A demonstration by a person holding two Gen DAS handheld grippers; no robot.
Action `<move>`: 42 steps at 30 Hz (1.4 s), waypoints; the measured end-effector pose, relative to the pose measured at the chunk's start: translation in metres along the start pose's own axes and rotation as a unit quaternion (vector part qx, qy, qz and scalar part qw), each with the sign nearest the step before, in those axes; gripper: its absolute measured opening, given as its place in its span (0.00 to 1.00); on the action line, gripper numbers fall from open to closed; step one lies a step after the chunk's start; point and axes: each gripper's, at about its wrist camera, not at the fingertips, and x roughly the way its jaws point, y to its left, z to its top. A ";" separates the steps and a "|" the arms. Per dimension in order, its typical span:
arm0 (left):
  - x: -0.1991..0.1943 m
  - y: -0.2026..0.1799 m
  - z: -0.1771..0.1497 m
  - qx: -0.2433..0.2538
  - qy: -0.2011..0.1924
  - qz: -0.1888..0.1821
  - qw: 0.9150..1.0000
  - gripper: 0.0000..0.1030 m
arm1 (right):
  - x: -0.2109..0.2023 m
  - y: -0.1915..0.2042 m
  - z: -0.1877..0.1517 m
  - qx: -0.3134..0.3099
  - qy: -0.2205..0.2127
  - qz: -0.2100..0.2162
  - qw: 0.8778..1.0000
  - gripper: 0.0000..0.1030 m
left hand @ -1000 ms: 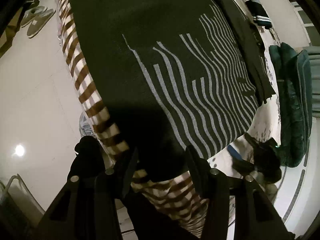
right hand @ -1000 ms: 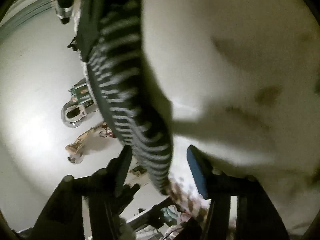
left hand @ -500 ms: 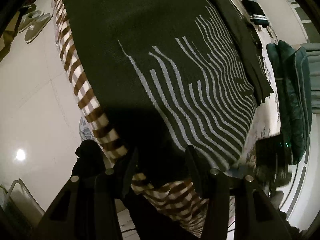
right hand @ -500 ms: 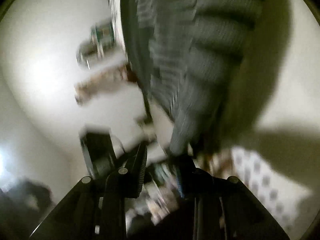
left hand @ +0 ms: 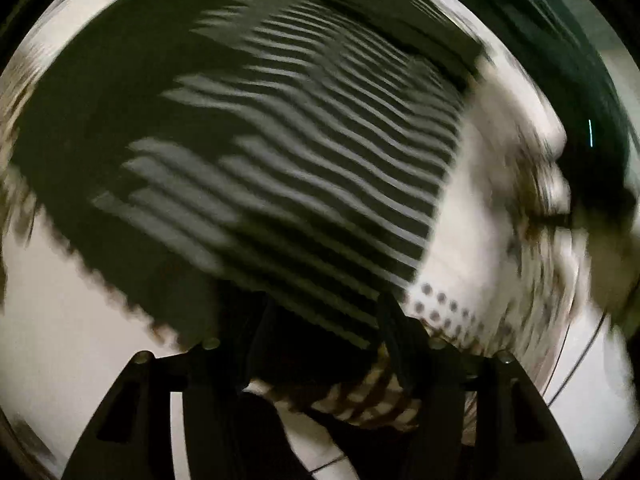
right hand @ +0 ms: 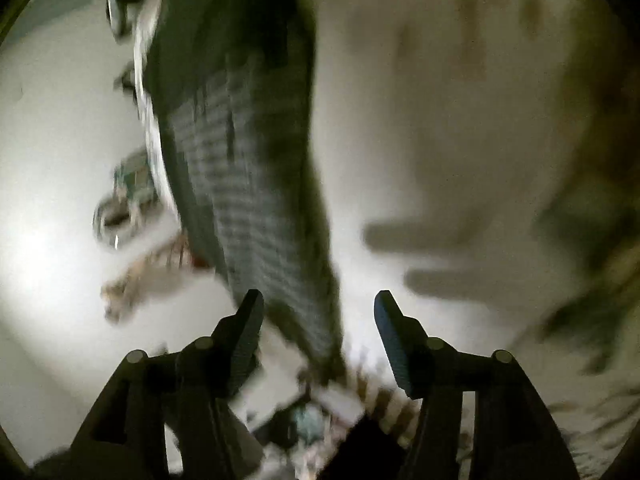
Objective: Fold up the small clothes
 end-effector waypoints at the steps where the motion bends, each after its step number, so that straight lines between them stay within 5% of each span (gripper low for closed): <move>1: 0.010 -0.011 0.001 0.024 0.007 0.005 1.000 0.51 | -0.017 0.002 0.016 0.003 -0.025 0.001 1.000 0.58; 7: 0.068 -0.060 -0.003 0.132 0.028 0.062 0.989 0.49 | -0.079 0.022 0.121 0.022 -0.123 -0.002 0.992 0.58; 10: 0.063 -0.065 -0.005 0.146 0.001 0.077 0.986 0.05 | -0.086 0.017 0.184 0.031 -0.136 0.015 0.990 0.58; 16: 0.031 -0.059 -0.004 0.133 -0.022 0.051 0.990 0.04 | -0.062 0.031 0.264 0.011 -0.110 -0.008 0.994 0.55; 17: 0.021 -0.058 -0.003 0.130 -0.026 0.045 0.990 0.04 | -0.050 0.045 0.265 0.003 -0.108 -0.026 0.994 0.22; 18: 0.015 -0.059 -0.003 0.130 -0.029 0.045 0.990 0.04 | -0.045 0.053 0.264 -0.004 -0.101 -0.044 0.994 0.10; 21: 0.000 -0.057 0.003 0.132 -0.036 0.040 0.990 0.04 | -0.051 0.069 0.259 -0.017 -0.109 -0.092 0.990 0.09; 26: -0.016 -0.048 0.012 0.109 -0.037 0.023 0.993 0.04 | -0.063 0.082 0.251 -0.006 -0.113 -0.103 0.988 0.09; 29: -0.058 -0.016 0.026 0.066 -0.061 0.012 0.996 0.04 | -0.069 0.114 0.240 -0.034 -0.106 -0.114 0.987 0.09; 35: -0.136 0.061 0.063 -0.013 -0.124 -0.006 0.992 0.04 | -0.067 0.217 0.229 -0.079 -0.100 -0.141 0.982 0.09; 42: -0.167 0.162 0.097 -0.069 -0.134 -0.031 0.988 0.04 | -0.005 0.353 0.240 -0.108 -0.111 -0.184 0.971 0.09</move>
